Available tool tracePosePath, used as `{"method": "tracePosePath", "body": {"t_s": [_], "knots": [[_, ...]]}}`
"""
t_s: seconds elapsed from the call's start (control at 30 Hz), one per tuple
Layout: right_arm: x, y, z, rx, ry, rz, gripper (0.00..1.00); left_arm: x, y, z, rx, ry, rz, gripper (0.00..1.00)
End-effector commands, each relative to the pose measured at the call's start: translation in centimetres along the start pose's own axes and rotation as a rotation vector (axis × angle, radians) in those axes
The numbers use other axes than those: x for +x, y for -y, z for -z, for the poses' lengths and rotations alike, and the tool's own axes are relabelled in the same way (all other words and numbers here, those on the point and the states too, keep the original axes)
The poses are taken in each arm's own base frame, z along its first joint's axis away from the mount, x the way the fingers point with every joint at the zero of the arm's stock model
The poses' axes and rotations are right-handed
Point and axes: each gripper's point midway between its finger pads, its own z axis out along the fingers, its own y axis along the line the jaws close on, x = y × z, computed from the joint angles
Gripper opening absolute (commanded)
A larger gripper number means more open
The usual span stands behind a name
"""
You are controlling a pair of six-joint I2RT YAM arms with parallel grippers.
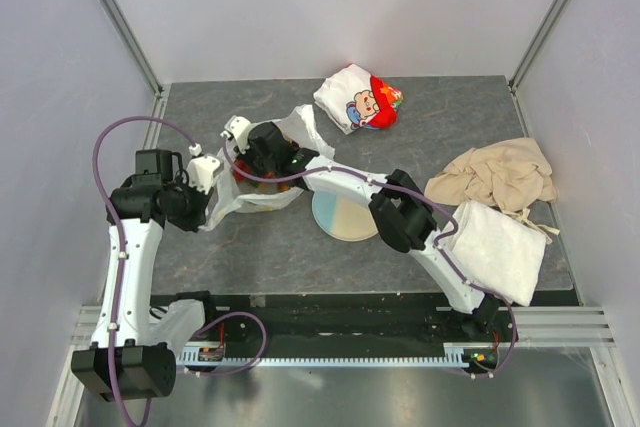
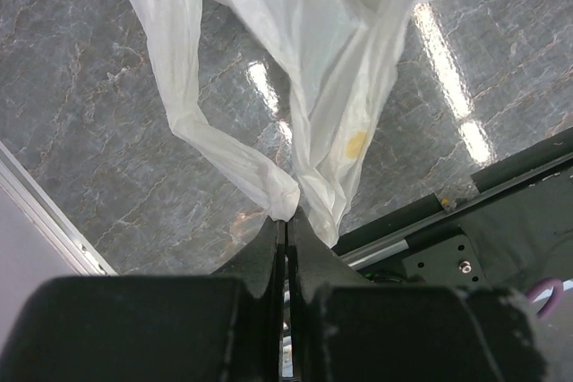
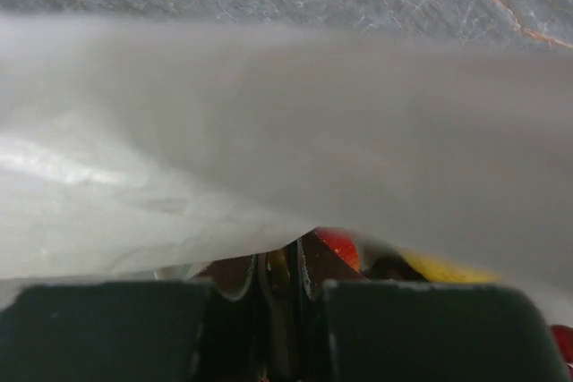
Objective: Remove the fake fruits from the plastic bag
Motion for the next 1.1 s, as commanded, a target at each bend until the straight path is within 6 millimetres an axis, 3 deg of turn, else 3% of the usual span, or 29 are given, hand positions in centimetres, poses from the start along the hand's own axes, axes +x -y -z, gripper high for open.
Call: {"method": "tracePosePath", "body": {"t_s": [0.0, 0.03, 0.07, 0.13, 0.17, 0.23, 0.27, 0.5, 0.7, 0.77, 0.83, 0.9, 0.97, 1.07], "knots": [[-9.6, 0.2, 5.6, -0.082, 0.181, 0.026, 0.06, -2.4, 0.0, 0.0, 0.015, 0.087, 0.068, 0.02], [-8.8, -0.2, 6.0, -0.106, 0.164, 0.035, 0.03, -3.0, 0.2, 0.0, 0.033, 0.103, 0.088, 0.02], [-10.5, -0.1, 7.8, -0.109, 0.196, 0.050, 0.02, -3.4, 0.1, 0.0, 0.037, 0.111, 0.096, 0.02], [-10.4, -0.4, 9.2, -0.129, 0.188, 0.066, 0.00, -4.1, -0.1, -0.5, 0.049, 0.118, 0.115, 0.02], [-11.9, -0.1, 10.9, -0.128, 0.216, 0.073, 0.00, -4.4, -0.2, -0.6, 0.049, 0.120, 0.119, 0.02], [-12.0, -0.1, 12.1, -0.137, 0.208, 0.083, 0.00, -5.0, -0.7, -0.8, 0.039, 0.130, 0.132, 0.02], [-13.0, 0.2, 13.2, -0.142, 0.227, 0.080, 0.01, -5.2, -0.9, -1.1, 0.040, 0.127, 0.141, 0.02], [-11.9, 1.2, 14.4, -0.131, 0.146, 0.058, 0.00, -9.5, -3.3, -0.1, -0.040, 0.264, 0.199, 0.02], [-13.4, 1.5, 18.4, -0.154, 0.165, 0.092, 0.00, -12.4, -4.9, 0.6, -0.080, 0.333, 0.269, 0.01], [-13.0, 1.9, 19.0, -0.138, 0.133, 0.102, 0.00, -14.1, -5.3, 2.2, -0.103, 0.410, 0.289, 0.02], [-11.2, 3.4, 19.6, -0.054, 0.062, 0.123, 0.00, -15.1, -5.1, 3.8, -0.111, 0.479, 0.290, 0.02], [-10.8, 3.9, 20.1, -0.025, 0.043, 0.162, 0.00, -15.6, -4.8, 4.4, -0.104, 0.509, 0.284, 0.02], [-11.4, 4.9, 21.2, 0.016, 0.049, 0.180, 0.00, -16.0, -4.5, 4.7, -0.082, 0.529, 0.277, 0.02], [-14.2, 3.7, 23.4, -0.081, 0.145, 0.181, 0.00, -16.1, -3.9, 4.0, -0.038, 0.532, 0.271, 0.02]]}}
